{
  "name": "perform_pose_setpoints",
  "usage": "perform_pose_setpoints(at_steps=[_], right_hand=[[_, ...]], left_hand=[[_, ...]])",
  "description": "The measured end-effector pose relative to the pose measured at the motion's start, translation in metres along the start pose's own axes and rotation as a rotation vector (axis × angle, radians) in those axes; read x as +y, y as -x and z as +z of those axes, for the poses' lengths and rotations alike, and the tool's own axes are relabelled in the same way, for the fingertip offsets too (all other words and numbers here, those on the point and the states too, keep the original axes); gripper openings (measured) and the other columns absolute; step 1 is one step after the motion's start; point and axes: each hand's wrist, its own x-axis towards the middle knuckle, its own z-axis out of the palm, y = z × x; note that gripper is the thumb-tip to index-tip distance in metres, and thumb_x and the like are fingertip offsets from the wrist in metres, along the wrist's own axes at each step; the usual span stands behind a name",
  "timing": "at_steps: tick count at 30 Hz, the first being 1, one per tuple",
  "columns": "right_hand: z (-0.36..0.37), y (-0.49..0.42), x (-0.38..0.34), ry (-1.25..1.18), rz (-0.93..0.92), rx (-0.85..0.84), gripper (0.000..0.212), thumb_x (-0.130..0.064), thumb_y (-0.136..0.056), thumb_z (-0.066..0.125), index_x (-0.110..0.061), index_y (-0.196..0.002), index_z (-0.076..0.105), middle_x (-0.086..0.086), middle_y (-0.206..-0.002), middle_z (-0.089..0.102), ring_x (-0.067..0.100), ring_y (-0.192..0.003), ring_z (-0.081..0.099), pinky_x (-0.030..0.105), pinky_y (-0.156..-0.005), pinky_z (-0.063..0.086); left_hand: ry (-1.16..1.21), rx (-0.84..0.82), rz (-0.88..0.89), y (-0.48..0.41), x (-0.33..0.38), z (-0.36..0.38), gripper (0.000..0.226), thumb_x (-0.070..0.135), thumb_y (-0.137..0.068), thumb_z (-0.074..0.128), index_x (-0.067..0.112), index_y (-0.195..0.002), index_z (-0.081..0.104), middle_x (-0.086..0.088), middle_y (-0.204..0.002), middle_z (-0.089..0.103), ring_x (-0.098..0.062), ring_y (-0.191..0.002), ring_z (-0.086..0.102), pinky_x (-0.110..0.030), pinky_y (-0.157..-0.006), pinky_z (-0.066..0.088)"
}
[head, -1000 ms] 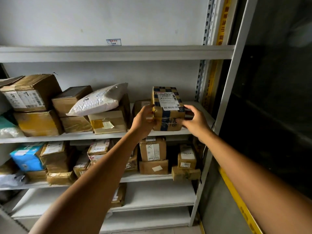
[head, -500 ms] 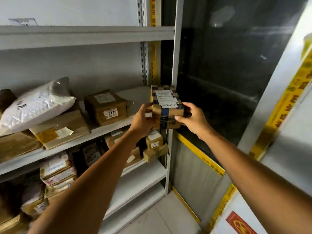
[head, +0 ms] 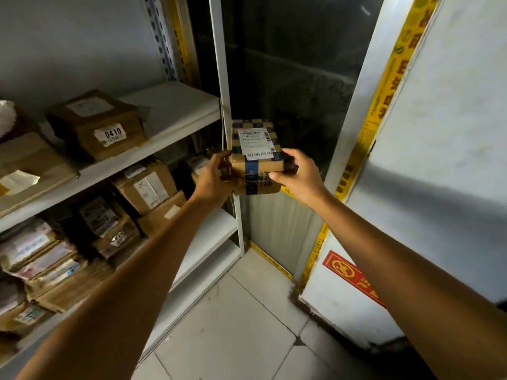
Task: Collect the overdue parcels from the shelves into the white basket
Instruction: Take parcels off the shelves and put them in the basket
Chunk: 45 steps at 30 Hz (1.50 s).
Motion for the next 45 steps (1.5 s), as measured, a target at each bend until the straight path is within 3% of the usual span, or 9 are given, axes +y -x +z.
perform_pose_setpoints(at_steps=[5,14,19,23,26,30,35,41,45], right_hand=[[-0.012,0.017,0.023,-0.026,-0.003,0.000,0.069,-0.024,-0.080,0.080,-0.018,-0.141,0.047,0.002,-0.134,0.058,0.016,-0.124,0.055,0.039,-0.100,0.052],[-0.017,0.055,0.034,0.017,0.025,0.101,0.069,-0.026,-0.081,0.079,-0.016,-0.141,0.046,0.004,-0.136,0.058,0.019,-0.125,0.054,0.040,-0.099,0.052],[-0.002,0.078,0.034,0.032,0.104,0.208,0.066,-0.020,-0.082,0.079,-0.011,-0.139,0.046,0.005,-0.134,0.059,0.012,-0.117,0.057,0.016,-0.087,0.051],[0.021,0.099,0.031,0.052,0.148,0.287,0.055,-0.022,-0.085,0.075,-0.010,-0.133,0.051,0.003,-0.128,0.063,0.016,-0.111,0.063,0.026,-0.091,0.055],[0.043,0.118,0.024,-0.003,0.216,0.374,0.052,-0.020,-0.085,0.076,-0.013,-0.131,0.052,-0.001,-0.123,0.064,0.011,-0.104,0.065,0.021,-0.086,0.056],[0.071,0.152,0.010,-0.046,0.342,0.457,0.057,-0.016,-0.084,0.077,-0.019,-0.134,0.050,-0.008,-0.120,0.063,0.011,-0.101,0.065,0.029,-0.077,0.060],[0.093,0.195,-0.005,-0.020,0.415,0.553,0.061,-0.018,-0.083,0.078,-0.021,-0.137,0.049,-0.009,-0.122,0.064,0.006,-0.104,0.065,0.016,-0.075,0.055],[0.097,0.242,-0.018,0.055,0.485,0.702,0.055,-0.017,-0.083,0.077,-0.024,-0.132,0.053,-0.019,-0.115,0.063,-0.009,-0.099,0.059,0.006,-0.075,0.048],[0.085,0.275,-0.017,0.041,0.542,0.793,0.053,-0.014,-0.083,0.077,-0.033,-0.126,0.053,-0.019,-0.115,0.062,0.002,-0.106,0.062,0.027,-0.087,0.058]], left_hand=[[-0.032,-0.039,0.009,0.012,0.000,0.017,0.074,-0.001,-0.086,0.070,0.026,-0.146,0.036,0.001,-0.130,0.054,-0.023,-0.123,0.054,-0.049,-0.097,0.054],[0.036,-0.158,0.049,0.028,0.003,0.031,0.070,-0.005,-0.088,0.066,0.021,-0.146,0.037,0.015,-0.116,0.052,-0.008,-0.108,0.057,-0.027,-0.082,0.058],[0.080,-0.300,0.086,0.026,-0.008,0.030,0.071,-0.002,-0.087,0.068,0.023,-0.146,0.038,0.008,-0.124,0.051,-0.011,-0.113,0.055,-0.016,-0.067,0.057],[0.140,-0.417,0.133,0.026,-0.024,0.025,0.070,0.003,-0.085,0.072,0.021,-0.145,0.040,0.008,-0.122,0.055,-0.003,-0.102,0.059,-0.022,-0.073,0.058],[0.178,-0.513,0.171,0.025,-0.038,0.016,0.067,0.006,-0.086,0.073,0.021,-0.142,0.040,0.005,-0.125,0.055,-0.014,-0.112,0.058,-0.030,-0.086,0.057],[0.166,-0.623,0.215,0.032,-0.061,0.002,0.067,0.010,-0.084,0.077,0.024,-0.140,0.043,0.006,-0.126,0.059,-0.018,-0.112,0.062,-0.038,-0.091,0.057],[0.141,-0.731,0.308,0.048,-0.074,-0.004,0.070,0.010,-0.082,0.079,0.025,-0.141,0.044,0.010,-0.124,0.059,-0.014,-0.108,0.065,-0.030,-0.088,0.057],[0.147,-0.857,0.338,0.073,-0.072,0.013,0.072,0.013,-0.082,0.080,0.025,-0.142,0.043,0.009,-0.128,0.058,-0.017,-0.113,0.063,-0.036,-0.093,0.056],[0.156,-0.953,0.369,0.096,-0.060,0.038,0.072,0.015,-0.082,0.080,0.027,-0.142,0.042,0.005,-0.134,0.057,-0.018,-0.118,0.060,-0.036,-0.094,0.056]])
